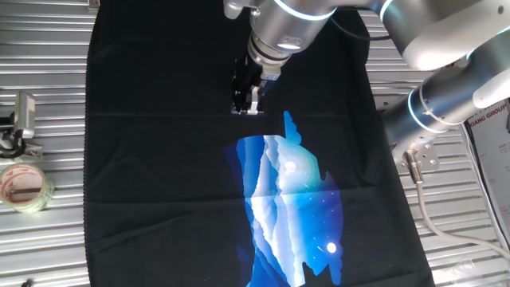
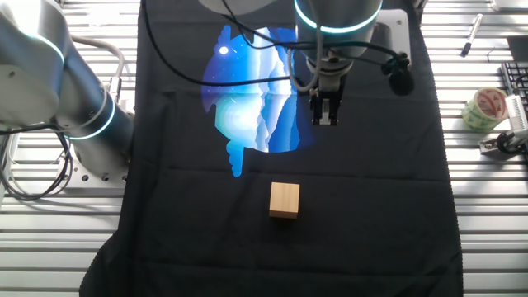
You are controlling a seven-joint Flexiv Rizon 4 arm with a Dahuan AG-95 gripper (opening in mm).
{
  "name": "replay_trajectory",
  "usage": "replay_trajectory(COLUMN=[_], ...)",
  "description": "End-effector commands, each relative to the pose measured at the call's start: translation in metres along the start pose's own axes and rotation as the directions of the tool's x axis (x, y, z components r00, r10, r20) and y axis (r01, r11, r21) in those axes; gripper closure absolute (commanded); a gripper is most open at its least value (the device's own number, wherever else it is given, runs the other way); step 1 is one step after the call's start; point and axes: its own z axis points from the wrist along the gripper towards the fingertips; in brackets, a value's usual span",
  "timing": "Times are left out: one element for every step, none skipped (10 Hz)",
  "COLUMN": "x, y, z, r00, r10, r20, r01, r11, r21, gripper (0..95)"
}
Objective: Pick up the small block on the left and move it to the right
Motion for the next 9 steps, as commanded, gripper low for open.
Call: replay_trajectory(x=[0.004, 0.007, 0.01, 0.012, 0.015, 0.017, 0.021, 0.023, 0.026], y=[-0.004, -0.007, -0.01, -0.012, -0.015, -0.017, -0.022, -0.025, -0.029], z=[-0.003, -0.004, -0.006, -0.006, -0.007, -0.007, -0.006, -0.005, -0.003], r00=[1.0, 1.0, 1.0, 1.0, 1.0, 1.0, 0.999, 0.999, 0.999], r10=[-0.007, -0.012, -0.014, -0.015, -0.02, -0.024, -0.036, -0.043, -0.047], r20=[-0.001, -0.002, -0.002, -0.002, -0.001, 0.002, 0.006, 0.007, 0.009], r01=[0.007, 0.012, 0.014, 0.015, 0.02, 0.024, 0.036, 0.043, 0.047], r11=[1.0, 1.0, 1.0, 1.0, 1.0, 1.0, 0.999, 0.999, 0.999], r21=[-0.002, -0.003, -0.008, -0.007, -0.009, -0.011, -0.011, -0.015, -0.014], gripper=[95.0, 95.0, 95.0, 95.0, 95.0, 95.0, 95.0, 95.0, 95.0])
